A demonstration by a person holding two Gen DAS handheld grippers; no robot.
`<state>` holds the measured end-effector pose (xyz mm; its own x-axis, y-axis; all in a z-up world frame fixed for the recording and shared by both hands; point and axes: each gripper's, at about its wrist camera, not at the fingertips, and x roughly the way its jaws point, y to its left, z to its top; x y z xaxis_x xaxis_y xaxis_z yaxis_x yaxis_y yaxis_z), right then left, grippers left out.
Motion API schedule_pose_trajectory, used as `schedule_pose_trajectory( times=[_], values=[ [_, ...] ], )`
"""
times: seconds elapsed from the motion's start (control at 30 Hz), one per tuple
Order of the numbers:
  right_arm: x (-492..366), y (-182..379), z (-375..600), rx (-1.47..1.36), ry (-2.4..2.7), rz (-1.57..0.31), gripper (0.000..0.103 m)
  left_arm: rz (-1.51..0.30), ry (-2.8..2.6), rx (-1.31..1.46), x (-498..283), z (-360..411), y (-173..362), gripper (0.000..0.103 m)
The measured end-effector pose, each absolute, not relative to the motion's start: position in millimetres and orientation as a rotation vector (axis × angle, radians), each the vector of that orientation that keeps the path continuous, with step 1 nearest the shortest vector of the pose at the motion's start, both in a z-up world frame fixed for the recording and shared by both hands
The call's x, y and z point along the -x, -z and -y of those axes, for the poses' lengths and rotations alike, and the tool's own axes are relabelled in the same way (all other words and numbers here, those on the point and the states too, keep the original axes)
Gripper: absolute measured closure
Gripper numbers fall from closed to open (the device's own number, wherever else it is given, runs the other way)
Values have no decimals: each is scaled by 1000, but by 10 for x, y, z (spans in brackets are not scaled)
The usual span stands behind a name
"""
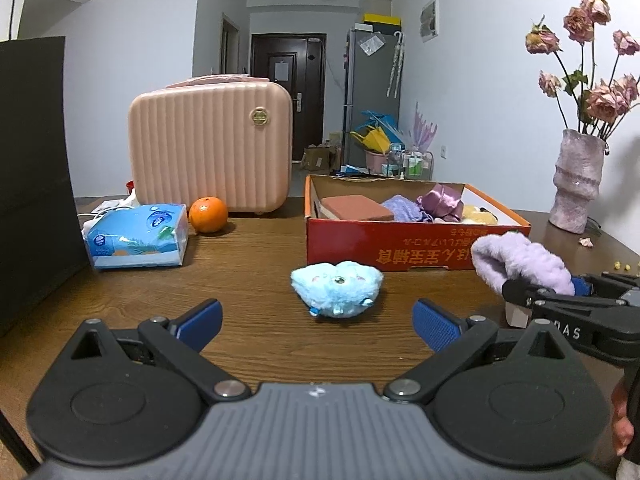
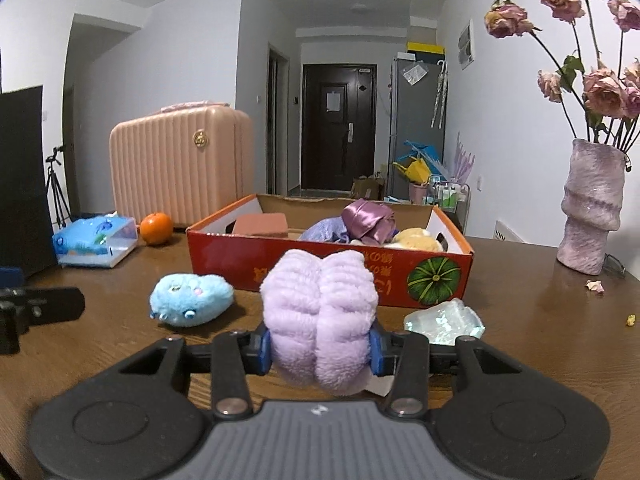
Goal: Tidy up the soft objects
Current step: 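Grasp the small white block with the left gripper while the right gripper holds the headband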
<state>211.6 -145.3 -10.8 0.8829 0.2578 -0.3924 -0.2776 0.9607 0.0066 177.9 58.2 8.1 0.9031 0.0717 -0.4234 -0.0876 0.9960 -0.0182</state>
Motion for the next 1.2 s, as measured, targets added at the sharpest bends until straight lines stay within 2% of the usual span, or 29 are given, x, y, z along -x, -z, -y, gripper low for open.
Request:
schedule_pose_trajectory(
  times=[0.6, 1.2],
  values=[
    [-2110, 23, 1970, 7, -225, -348, 60, -505, 2, -10, -2126, 100, -30, 0],
    [-2229, 59, 2445, -6, -172, -355, 60, -575, 83, -84, -2579, 903, 256, 0]
  ],
)
